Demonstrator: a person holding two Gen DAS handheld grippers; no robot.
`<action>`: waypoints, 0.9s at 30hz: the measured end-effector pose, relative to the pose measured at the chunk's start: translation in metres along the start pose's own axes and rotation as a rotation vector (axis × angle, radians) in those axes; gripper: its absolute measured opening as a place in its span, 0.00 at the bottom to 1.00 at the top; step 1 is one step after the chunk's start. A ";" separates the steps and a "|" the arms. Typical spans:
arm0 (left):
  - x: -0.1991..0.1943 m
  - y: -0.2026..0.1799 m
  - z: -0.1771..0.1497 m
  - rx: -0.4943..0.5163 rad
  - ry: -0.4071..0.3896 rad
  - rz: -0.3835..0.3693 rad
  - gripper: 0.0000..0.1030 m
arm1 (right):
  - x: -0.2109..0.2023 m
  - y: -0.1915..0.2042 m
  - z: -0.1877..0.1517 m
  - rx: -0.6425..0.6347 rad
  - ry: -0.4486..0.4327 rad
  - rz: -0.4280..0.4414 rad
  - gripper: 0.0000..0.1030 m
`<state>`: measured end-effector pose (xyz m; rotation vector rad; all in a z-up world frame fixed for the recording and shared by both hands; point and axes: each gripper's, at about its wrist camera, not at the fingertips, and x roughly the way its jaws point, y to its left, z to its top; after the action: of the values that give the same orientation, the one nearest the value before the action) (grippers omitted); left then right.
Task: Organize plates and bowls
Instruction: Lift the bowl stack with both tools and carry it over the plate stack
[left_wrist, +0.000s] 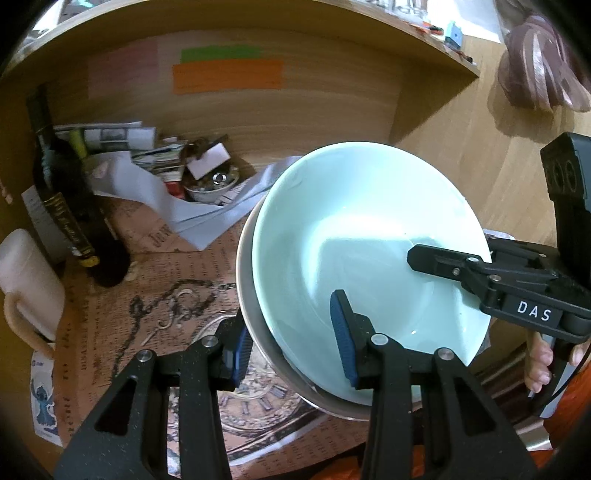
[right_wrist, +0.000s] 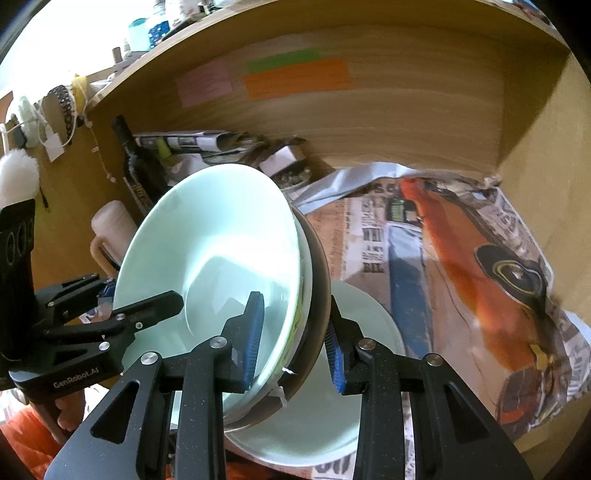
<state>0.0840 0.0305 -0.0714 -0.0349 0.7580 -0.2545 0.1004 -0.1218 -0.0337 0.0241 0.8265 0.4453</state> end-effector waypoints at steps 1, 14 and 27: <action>0.002 -0.003 0.000 0.004 0.003 -0.005 0.39 | -0.001 -0.003 -0.001 0.005 0.001 -0.003 0.28; 0.028 -0.022 0.001 0.017 0.062 -0.029 0.39 | 0.010 -0.031 -0.012 0.047 0.056 -0.012 0.28; 0.050 -0.019 -0.007 0.017 0.147 -0.017 0.39 | 0.033 -0.042 -0.022 0.085 0.131 0.009 0.28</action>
<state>0.1102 0.0001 -0.1074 -0.0071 0.9016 -0.2818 0.1194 -0.1502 -0.0801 0.0776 0.9739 0.4234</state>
